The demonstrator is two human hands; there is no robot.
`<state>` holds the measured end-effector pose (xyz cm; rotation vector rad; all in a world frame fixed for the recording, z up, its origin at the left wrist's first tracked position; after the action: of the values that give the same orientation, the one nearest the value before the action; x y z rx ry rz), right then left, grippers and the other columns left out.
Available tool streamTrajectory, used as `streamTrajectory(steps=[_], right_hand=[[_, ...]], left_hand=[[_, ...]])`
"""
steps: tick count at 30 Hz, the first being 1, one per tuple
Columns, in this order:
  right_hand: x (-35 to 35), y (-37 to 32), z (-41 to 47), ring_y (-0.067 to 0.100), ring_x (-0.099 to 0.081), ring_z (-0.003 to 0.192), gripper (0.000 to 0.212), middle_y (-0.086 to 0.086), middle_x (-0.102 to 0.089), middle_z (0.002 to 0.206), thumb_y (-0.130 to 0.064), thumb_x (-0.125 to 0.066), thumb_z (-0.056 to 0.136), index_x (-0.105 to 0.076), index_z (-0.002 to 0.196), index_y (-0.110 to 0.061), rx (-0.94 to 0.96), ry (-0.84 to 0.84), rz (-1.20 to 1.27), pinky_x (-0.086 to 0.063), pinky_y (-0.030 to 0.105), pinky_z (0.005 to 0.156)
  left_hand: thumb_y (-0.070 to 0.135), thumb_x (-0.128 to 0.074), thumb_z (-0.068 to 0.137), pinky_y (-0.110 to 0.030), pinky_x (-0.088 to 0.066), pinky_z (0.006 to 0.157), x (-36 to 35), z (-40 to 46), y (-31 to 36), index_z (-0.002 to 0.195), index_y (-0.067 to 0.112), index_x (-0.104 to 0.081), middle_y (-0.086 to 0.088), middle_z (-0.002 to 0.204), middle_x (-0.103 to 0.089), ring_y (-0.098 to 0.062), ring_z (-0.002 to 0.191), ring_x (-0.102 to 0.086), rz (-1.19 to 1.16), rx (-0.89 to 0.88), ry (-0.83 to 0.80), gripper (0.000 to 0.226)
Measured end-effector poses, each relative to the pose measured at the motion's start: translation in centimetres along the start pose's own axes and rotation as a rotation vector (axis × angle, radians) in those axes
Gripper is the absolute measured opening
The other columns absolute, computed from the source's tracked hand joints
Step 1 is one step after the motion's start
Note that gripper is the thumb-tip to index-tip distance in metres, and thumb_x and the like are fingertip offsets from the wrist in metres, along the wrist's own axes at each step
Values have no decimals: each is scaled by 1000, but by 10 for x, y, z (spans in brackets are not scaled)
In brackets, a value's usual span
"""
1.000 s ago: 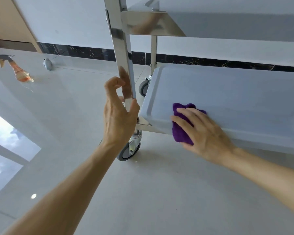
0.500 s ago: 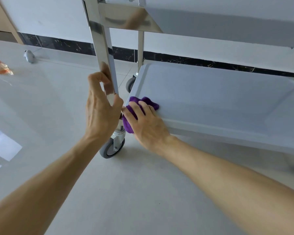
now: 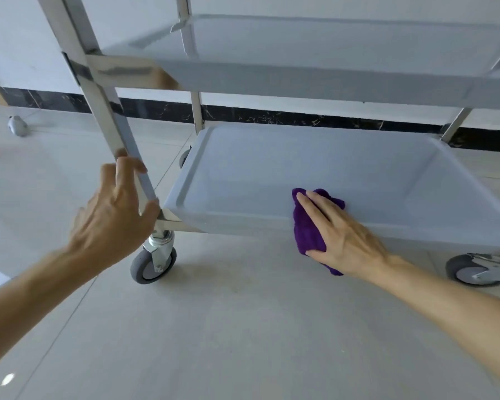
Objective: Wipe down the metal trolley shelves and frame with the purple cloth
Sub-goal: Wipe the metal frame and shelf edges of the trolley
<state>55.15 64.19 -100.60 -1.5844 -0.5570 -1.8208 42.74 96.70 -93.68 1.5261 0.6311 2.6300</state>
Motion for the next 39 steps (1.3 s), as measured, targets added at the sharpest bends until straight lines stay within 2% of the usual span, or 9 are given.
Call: streamTrajectory(steps=[3,6,9,12,19,25,29,34,39], right_hand=[[-3,2,3,21,-18,149,109,4,-7,164,-39,-75,81,0,157,-19,-6,-12,-2,-29,29,115],[-2,0,2,25,-23,147,103,9,-16,162,-37,-76,80,-10,156,-13,5,1,-32,-33,30,112],[0,-1,0,30,-29,145,97,13,-26,157,-30,-78,79,-22,154,-7,24,18,-36,-33,34,113],[2,-2,0,28,-27,145,93,11,-27,156,-30,-76,80,-24,153,-6,42,30,-47,-32,33,114],[-2,-14,10,31,-26,144,93,16,-25,155,-37,-73,82,-22,152,-5,12,16,-109,-29,38,116],[-11,-41,36,30,-30,142,89,15,-30,152,-30,-76,77,-28,149,-8,25,40,-123,-31,38,114],[1,-1,5,30,-41,136,86,11,-36,152,-20,-78,74,-36,148,-10,26,19,-96,-42,38,106],[24,88,-67,33,-41,137,92,12,-33,155,-21,-83,72,-35,149,-9,-193,26,-87,-47,46,105],[18,68,-54,41,-43,134,84,21,-42,147,-16,-84,68,-46,140,0,-229,65,-86,-39,47,109]], left_hand=[[50,-51,92,-32,-37,54,16,9,9,125,29,-33,-5,103,-55,-25,61,-51,472,-21,-233,43],[58,-36,95,-30,-40,54,24,30,34,122,32,-39,7,87,-62,-21,70,-60,825,-181,-423,38],[59,-35,96,-29,-43,57,3,46,73,124,36,-43,8,98,-65,-18,79,-63,788,-293,-584,37],[58,-37,97,-35,-46,75,-35,49,104,131,37,-41,7,120,-62,-21,99,-63,613,-314,-700,40],[43,-55,96,-42,-41,102,-97,23,102,148,18,-30,1,149,-37,-23,131,-42,306,-355,-675,63],[42,-52,98,-49,-23,115,-125,-1,86,156,11,-8,-5,164,-11,-30,147,-16,394,-425,-536,79],[36,-46,101,-53,-23,113,-129,-7,79,157,8,-10,-9,164,-15,-33,147,-19,407,-458,-457,72],[25,-60,94,-61,-28,108,-132,-12,84,153,3,-26,-15,158,-31,-40,141,-31,361,-448,-416,71],[24,-55,94,-62,-22,111,-139,-13,87,155,5,-21,-12,160,-26,-39,144,-25,384,-404,-402,72]])
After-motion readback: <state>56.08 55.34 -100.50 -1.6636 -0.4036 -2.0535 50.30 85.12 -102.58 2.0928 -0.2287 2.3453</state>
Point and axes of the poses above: each hand's wrist, its own z-axis towards the middle knuckle, its own x-axis out of the back of the hand, y = z × x, the point moved 4 cm from there along z, towards the middle knuckle
